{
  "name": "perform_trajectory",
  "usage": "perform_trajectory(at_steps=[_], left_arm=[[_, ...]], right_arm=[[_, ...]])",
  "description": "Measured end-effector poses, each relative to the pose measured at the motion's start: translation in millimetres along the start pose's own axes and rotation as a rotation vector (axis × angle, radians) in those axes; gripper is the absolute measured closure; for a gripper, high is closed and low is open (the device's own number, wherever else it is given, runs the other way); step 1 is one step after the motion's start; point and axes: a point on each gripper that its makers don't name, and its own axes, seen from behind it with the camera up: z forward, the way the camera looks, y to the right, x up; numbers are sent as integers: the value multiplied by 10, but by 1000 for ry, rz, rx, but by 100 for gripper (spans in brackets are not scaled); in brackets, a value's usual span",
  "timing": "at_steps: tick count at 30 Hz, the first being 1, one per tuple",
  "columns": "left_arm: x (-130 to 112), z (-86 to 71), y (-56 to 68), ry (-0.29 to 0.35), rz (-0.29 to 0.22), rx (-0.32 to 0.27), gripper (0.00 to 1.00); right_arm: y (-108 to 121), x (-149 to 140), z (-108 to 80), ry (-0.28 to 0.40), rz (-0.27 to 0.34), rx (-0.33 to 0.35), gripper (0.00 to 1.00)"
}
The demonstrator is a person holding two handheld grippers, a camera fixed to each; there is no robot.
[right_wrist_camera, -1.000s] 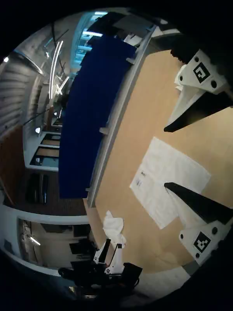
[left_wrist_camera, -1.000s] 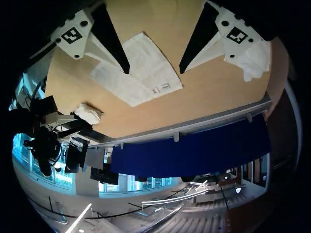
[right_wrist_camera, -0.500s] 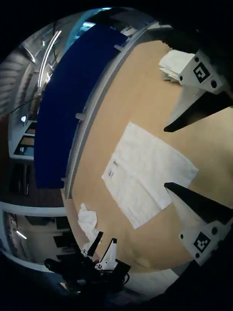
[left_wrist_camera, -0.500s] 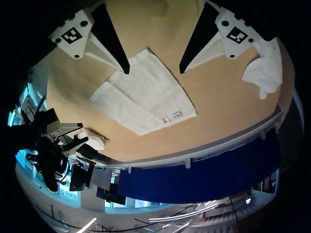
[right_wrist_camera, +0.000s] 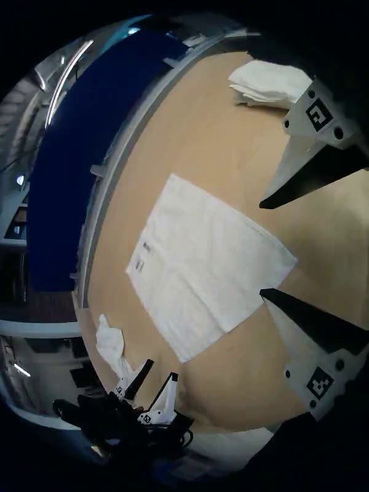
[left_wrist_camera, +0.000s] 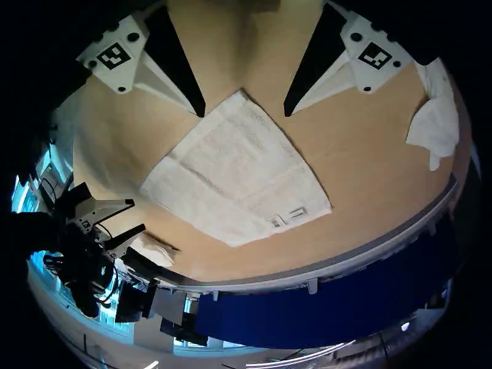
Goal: Fold towel
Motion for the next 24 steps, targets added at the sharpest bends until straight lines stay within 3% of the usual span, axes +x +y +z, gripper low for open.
perform_trajectory(at_steps=[10,18,24], left_arm=[[-215,205,42,-48,-3,-12,6],[-262,247,86,-70,26,-15,12],[-264,251,44,-73,37,6,24]], right_arm=[[-20,-266,173,-37,7,7,3],[-80,-377,247,-46,-17,13,16],[-169,-453,290,-54,-5,32,38]])
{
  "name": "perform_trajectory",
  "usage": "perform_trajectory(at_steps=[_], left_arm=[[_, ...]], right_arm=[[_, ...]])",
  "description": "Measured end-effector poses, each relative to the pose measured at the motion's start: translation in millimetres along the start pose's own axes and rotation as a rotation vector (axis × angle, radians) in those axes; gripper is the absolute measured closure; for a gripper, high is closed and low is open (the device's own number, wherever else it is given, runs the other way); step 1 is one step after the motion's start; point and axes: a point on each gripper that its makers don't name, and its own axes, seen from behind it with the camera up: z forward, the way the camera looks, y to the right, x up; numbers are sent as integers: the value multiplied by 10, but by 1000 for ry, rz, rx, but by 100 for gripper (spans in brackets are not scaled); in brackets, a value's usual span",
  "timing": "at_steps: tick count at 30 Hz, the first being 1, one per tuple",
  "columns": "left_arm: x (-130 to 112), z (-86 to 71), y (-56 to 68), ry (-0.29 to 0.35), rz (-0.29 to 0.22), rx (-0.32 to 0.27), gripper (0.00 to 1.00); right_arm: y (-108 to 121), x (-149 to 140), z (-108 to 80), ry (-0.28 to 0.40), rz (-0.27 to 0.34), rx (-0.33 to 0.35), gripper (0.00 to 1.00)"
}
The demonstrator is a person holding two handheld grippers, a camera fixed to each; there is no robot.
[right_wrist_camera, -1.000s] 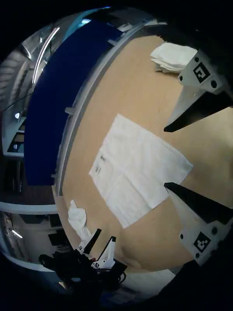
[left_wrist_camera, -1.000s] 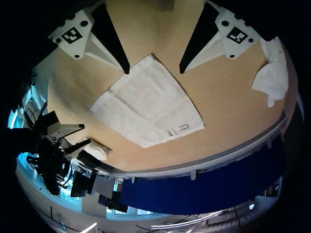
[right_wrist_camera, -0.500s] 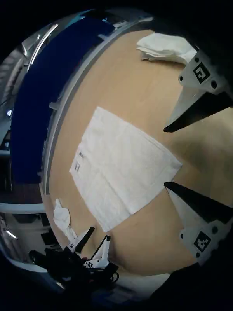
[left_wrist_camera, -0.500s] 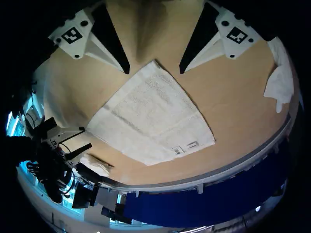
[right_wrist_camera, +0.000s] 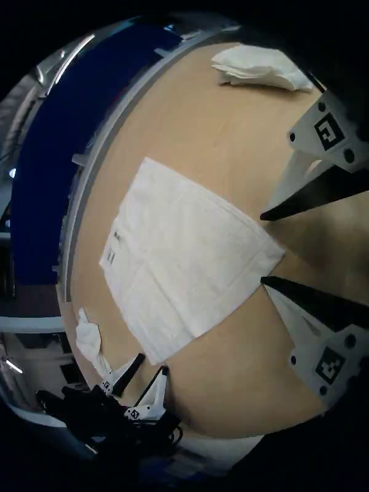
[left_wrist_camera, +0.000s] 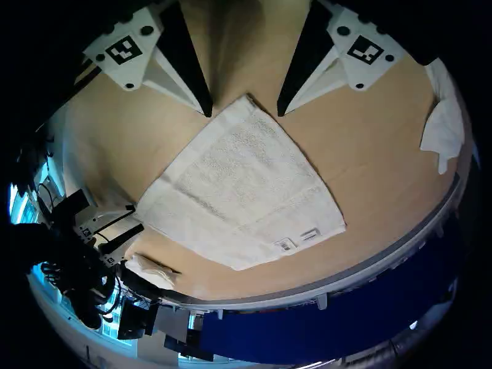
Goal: Fold towel
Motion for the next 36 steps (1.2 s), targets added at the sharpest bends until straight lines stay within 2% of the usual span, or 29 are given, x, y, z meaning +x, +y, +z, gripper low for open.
perform_trajectory(at_steps=[4,9,11,15,21,25,29,36], left_arm=[[-14,-4,-17,-7,12,11,30],[-25,9,-20,-14,31,20,46],[-27,11,-28,-17,24,24,49],[-24,10,-57,-20,13,36,63],[-34,2,-57,-26,28,37,72],[-34,6,-39,-28,38,43,83],[-25,1,-10,-30,28,48,89],[23,-38,20,-19,-16,29,91]], right_arm=[[-30,-12,-10,2,18,9,56],[-42,-22,-26,3,34,8,58],[-43,-22,-30,1,38,7,60],[-39,-23,-38,-5,43,8,65],[-28,-14,-51,-14,59,11,72],[-21,5,-56,-13,64,9,76],[-12,28,-61,-11,69,5,79],[24,64,-73,-8,71,-3,81]])
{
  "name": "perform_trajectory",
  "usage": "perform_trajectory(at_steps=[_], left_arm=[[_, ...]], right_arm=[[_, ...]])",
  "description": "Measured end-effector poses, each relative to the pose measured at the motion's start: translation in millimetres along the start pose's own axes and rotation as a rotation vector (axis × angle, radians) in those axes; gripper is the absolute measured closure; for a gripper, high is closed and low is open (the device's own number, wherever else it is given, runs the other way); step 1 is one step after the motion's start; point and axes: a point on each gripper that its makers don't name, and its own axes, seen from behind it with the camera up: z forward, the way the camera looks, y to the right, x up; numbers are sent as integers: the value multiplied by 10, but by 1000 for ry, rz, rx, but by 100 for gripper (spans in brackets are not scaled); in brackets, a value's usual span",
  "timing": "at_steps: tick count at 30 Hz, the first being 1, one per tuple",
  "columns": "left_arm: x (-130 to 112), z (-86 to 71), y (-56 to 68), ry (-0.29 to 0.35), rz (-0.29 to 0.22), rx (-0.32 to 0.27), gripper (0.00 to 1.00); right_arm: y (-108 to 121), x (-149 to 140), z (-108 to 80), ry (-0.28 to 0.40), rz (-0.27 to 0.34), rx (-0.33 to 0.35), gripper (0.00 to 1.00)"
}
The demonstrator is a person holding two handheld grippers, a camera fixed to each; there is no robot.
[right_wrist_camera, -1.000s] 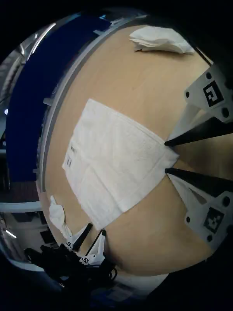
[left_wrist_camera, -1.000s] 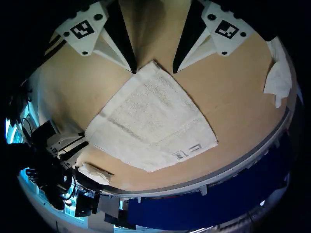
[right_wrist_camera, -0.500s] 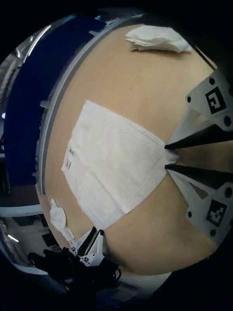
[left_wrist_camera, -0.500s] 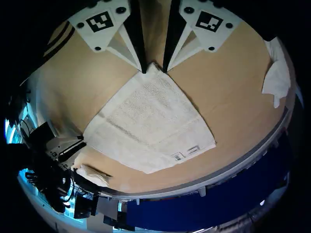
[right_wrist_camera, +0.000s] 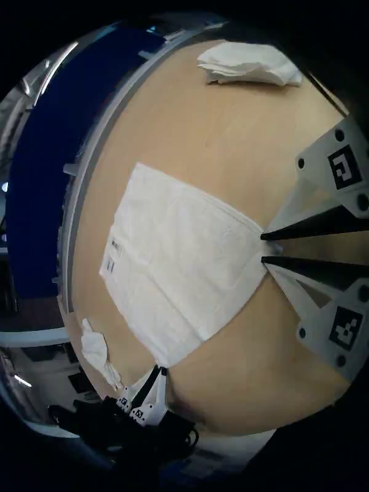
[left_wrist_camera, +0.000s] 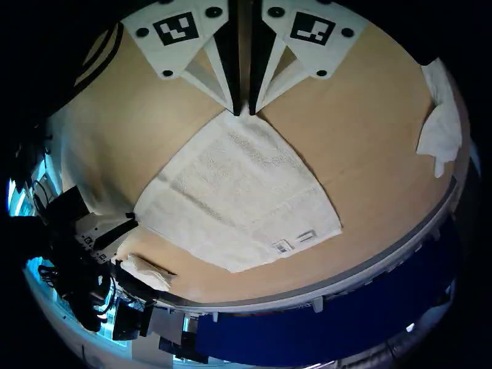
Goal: Fold towel
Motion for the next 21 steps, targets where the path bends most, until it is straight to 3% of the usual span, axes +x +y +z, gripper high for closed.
perform_trajectory(at_steps=[6,21], left_arm=[[72,-77,-27,18,1,14,91],[101,-53,22,29,-5,15,91]], right_arm=[[-12,93,-53,22,1,6,84],[8,148,-109,29,9,9,86]])
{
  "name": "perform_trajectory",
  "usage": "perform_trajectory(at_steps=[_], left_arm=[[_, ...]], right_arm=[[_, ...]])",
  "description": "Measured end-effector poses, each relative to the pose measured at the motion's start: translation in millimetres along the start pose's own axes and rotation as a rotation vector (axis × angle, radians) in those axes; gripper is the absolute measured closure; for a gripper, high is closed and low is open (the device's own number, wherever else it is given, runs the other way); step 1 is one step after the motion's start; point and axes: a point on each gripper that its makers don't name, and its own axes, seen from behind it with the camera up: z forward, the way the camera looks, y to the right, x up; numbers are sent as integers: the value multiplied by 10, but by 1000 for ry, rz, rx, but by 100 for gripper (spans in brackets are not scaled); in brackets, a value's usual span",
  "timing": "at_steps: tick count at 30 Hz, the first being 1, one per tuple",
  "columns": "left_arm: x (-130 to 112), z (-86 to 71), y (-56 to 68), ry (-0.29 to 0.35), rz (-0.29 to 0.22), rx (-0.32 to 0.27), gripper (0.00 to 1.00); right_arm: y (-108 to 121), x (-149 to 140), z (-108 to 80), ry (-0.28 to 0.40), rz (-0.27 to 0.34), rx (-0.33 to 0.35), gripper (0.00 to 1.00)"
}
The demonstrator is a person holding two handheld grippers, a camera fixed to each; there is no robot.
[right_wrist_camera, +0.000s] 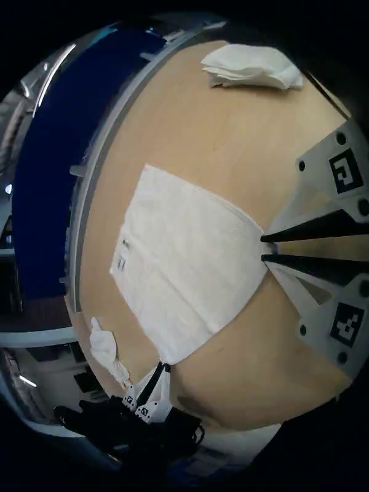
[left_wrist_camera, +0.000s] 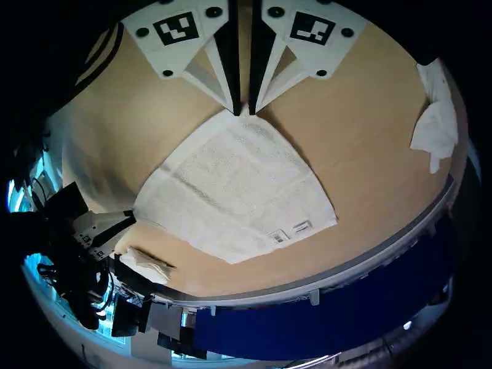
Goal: Fold towel
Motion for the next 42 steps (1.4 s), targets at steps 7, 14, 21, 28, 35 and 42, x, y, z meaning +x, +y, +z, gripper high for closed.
perform_trajectory(at_steps=[7,14,21,28,35,42], left_arm=[[123,-147,17,16,-16,0,91],[342,-389,17,44,-64,5,91],[564,-650,70,65,-108,5,91],[724,-849,178,75,-130,-8,91],[719,-866,246,70,-145,-19,91],[722,-846,240,67,-161,-20,91]], right_arm=[[-10,183,-135,28,-7,2,86],[-33,473,-420,84,-2,-2,86],[-92,680,-738,130,16,1,87],[-153,765,-972,155,44,3,87],[-191,728,-1003,152,60,11,87],[-169,753,-999,155,61,13,87]])
